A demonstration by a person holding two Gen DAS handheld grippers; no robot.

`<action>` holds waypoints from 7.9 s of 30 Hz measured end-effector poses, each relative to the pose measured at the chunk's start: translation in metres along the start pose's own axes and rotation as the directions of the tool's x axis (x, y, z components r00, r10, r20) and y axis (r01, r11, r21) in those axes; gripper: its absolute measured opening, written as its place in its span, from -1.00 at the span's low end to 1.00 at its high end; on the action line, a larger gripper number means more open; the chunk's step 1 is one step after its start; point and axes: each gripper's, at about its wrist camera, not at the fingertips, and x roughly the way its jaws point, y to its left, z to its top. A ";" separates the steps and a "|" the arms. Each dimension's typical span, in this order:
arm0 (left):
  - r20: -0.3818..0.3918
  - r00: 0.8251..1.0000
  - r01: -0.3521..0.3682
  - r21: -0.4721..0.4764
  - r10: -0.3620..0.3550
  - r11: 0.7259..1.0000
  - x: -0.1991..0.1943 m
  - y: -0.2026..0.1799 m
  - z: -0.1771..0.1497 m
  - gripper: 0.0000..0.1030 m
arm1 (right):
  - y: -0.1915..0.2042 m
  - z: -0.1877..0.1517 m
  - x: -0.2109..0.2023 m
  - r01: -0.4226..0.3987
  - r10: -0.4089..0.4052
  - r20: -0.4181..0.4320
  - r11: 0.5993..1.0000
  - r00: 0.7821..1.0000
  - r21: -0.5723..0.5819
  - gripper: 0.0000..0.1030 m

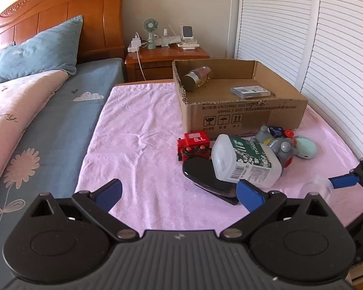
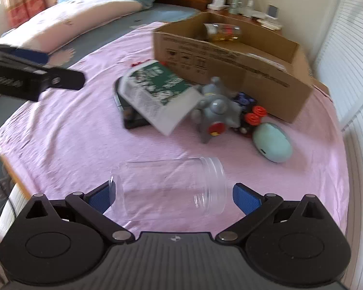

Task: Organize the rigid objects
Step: 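Grasp the white MEDICAL bottle with the left tool while the right moves to the clear jar, then grasp the clear plastic jar with the right tool while the left lifts the white bottle, then drop the white bottle into the box with the left tool while the right holds the jar, then carry the clear jar into the box and open the right tool, then grasp the black oval mouse with the left tool while the right approaches the teal ball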

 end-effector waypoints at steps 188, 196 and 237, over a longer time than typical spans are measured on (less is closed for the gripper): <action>-0.035 0.999 0.038 0.058 -0.036 0.998 0.048 0.008 0.062 0.91 | -0.167 0.242 0.129 0.112 -0.116 0.003 0.966 0.993 0.233 0.88; -0.041 0.999 0.030 0.051 -0.028 0.998 0.042 0.008 0.060 0.91 | -0.163 0.240 0.108 0.131 -0.145 0.044 0.964 0.988 0.232 1.00; -0.142 0.990 0.026 0.086 -0.013 0.996 0.026 -0.018 0.015 0.91 | -0.117 0.015 0.055 -0.007 0.004 0.027 0.991 1.000 0.134 1.00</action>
